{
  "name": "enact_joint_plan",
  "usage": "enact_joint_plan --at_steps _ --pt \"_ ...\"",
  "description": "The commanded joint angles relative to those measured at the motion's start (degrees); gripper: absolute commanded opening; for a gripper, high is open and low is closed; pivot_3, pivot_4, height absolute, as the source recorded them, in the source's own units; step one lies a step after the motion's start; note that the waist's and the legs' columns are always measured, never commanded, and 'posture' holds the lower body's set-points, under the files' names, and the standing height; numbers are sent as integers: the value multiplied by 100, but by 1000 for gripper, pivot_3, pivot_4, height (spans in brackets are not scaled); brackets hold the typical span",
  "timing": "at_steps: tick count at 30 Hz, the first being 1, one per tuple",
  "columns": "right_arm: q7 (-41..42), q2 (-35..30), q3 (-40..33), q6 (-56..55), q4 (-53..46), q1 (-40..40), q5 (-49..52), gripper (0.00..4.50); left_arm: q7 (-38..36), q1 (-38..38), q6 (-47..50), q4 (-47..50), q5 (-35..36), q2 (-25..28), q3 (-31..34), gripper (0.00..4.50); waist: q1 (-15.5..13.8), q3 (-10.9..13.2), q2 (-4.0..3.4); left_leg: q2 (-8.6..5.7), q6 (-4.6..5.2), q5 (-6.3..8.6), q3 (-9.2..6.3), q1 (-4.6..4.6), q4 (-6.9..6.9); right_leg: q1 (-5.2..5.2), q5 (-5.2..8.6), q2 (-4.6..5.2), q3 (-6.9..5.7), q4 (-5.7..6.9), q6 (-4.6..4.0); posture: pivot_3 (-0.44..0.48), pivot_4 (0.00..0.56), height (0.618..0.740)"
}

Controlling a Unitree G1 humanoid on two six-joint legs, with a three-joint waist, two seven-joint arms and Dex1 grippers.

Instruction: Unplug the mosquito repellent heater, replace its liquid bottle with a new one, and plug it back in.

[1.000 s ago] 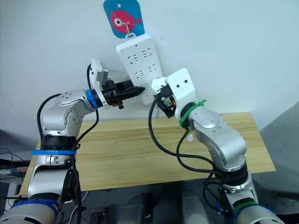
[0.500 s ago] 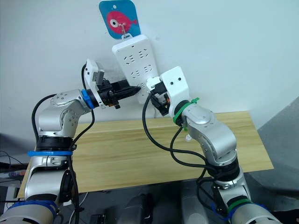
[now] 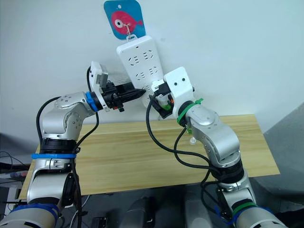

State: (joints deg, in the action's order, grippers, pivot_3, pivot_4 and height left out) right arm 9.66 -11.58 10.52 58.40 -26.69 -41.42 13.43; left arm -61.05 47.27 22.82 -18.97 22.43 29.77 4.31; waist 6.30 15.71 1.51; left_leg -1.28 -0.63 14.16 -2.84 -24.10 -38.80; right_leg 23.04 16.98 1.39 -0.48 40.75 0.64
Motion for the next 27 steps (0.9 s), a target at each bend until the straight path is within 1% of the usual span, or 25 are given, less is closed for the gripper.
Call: enact_joint_plan --at_steps 1,3,5,6,8,11,15,17,18,20,22,23,26,27 --pt "226 -204 -170 81 -573 151 138 4500 -111 -40 -195 -298 -183 142 -86 1322 5 -8 1 0 0 0 -1 -15 0 16 0 0 -2 5 0 -198 209 740" --pt "342 -352 -215 133 -727 233 211 4500 -19 -25 -342 -445 -228 182 -20 1322 9 -10 1 0 -15 -9 -2 -21 1 21 0 0 -4 7 0 -198 209 740" --pt "456 -485 -258 162 -850 301 278 4500 17 -49 -523 -549 -330 261 -35 2035 28 -11 0 1 -4 -3 -1 -21 0 21 0 0 -4 7 0 -197 208 740" --pt "536 -566 -270 148 -902 325 312 4500 58 -92 -683 -580 -427 311 -52 2237 40 -11 0 1 2 0 2 -20 0 22 0 0 -3 7 0 -197 208 740" --pt "687 -671 -293 140 -987 360 403 4500 222 -167 -1013 -642 -639 394 -37 2863 43 -10 0 2 1 -1 4 -20 0 25 0 0 -3 7 0 -197 208 740" --pt "940 -811 -274 128 -1080 431 583 4500 200 -297 -1041 -553 -577 508 108 3790 20 -11 0 4 0 -2 2 -21 -2 26 0 -1 -7 10 0 -181 207 740" --pt "1313 -1000 -180 -82 -1130 534 724 4500 116 -617 -990 -134 -471 782 290 3790 10 -10 0 4 0 -2 2 -27 -3 27 0 0 -6 6 0 -163 209 740" --pt "1452 -1065 -150 -202 -1128 567 757 4500 76 -801 -790 148 -347 954 389 3790 4 -10 0 4 0 -2 2 -27 -3 27 0 0 -5 5 0 -150 212 740" --pt "1536 -1098 -147 -250 -1128 595 792 4331 -27 -952 -695 381 -278 1071 405 3821 3 -10 0 4 0 -2 0 -27 -3 27 0 0 -6 6 0 -137 214 740" --pt "1779 -1162 -131 -338 -1160 675 933 3892 -480 -1441 -304 1134 -3 1448 384 3833 9 -10 0 4 0 -2 0 -27 -1 28 0 0 -5 8 0 -128 214 740" --pt "1993 -1223 -76 -412 -1208 749 1065 3195 -902 -1890 119 1821 300 1847 355 3833 -6 -10 0 6 -1 -2 1 -27 3 29 0 0 -5 4 -1 -119 215 740" --pt "2056 -1234 -54 -437 -1220 779 1105 2942 -1029 -2025 296 2060 427 1984 347 3833 -13 -10 0 7 -1 -2 -1 -27 3 30 1 0 -7 4 -1 -107 215 740" --pt "2116 -1224 7 -515 -1191 828 1151 1938 -1192 -2211 692 2560 730 2210 322 3833 -101 -10 -1 8 -1 -2 -2 -27 3 29 3 0 -7 3 -5 -95 213 740" --pt "2079 -1180 82 -604 -1107 814 1076 1632 -1236 -2228 948 2829 943 2263 301 3833 -145 -10 0 8 -3 -4 -2 -27 3 29 4 0 -6 2 -8 -93 214 740"
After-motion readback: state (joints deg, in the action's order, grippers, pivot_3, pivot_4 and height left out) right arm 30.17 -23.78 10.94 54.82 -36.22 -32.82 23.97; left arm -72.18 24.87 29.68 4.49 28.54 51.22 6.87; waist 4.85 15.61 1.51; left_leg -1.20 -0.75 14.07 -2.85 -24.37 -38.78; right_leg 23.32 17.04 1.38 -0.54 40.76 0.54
